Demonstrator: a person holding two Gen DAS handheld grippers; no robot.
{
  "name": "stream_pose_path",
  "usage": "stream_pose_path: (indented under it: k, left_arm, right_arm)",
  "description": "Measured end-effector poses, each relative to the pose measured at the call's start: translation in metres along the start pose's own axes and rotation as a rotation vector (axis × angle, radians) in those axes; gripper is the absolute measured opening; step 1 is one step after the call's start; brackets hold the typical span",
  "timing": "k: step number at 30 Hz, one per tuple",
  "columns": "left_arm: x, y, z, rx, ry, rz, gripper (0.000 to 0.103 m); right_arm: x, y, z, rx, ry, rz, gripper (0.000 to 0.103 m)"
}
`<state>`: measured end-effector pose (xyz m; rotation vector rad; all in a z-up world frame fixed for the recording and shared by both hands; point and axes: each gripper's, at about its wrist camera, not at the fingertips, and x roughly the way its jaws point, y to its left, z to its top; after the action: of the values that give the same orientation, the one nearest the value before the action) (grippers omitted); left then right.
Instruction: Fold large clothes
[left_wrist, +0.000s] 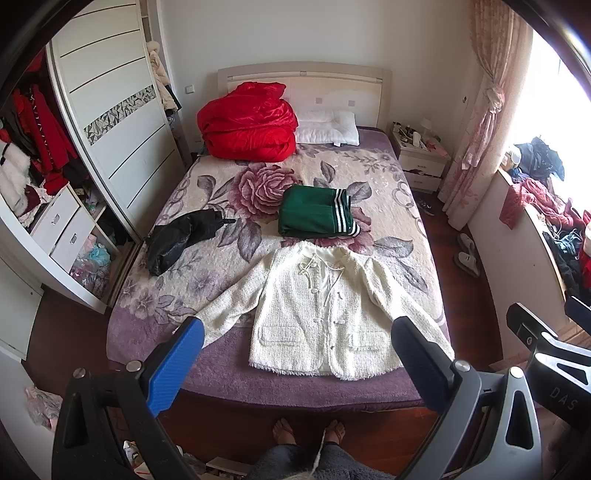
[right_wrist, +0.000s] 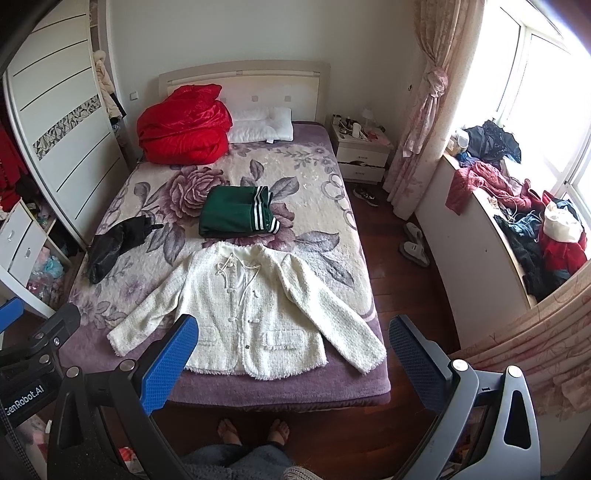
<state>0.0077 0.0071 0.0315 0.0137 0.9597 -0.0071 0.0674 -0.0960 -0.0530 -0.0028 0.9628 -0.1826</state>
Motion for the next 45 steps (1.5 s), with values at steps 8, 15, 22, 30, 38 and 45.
stream_pose_path:
  k: [8, 15, 22, 30, 38, 45]
  left_arm:
    - [-0.004, 0.005, -0.003, -0.003, -0.012, 0.002, 0.103]
    - [-0.004, 0.005, -0.004, -0.002, -0.012, 0.003, 0.103]
    - [-0.004, 0.005, -0.003, -0.001, -0.014, 0.003, 0.103]
    - [-0.007, 0.007, -0.001, 0.0, -0.015, 0.001, 0.103]
    - [-0.008, 0.007, -0.001, 0.0, -0.018, 0.002, 0.103]
    - [-0.005, 0.011, 0.012, 0.0, -0.013, 0.0, 0.103]
  right_arm:
    - [-0.002, 0.002, -0.002, 0.002, -0.006, 0.004, 0.103]
    - [-0.003, 0.002, 0.0, 0.001, -0.007, 0.005, 0.103]
    - [-0.004, 0.004, 0.001, -0.002, -0.011, 0.004, 0.103]
    - [-0.004, 0.004, -0.002, 0.0, -0.012, 0.004, 0.103]
    - [-0.005, 0.006, -0.001, -0.002, -0.014, 0.003, 0.103]
    - [-0.005, 0.007, -0.001, 0.004, -0.011, 0.005, 0.103]
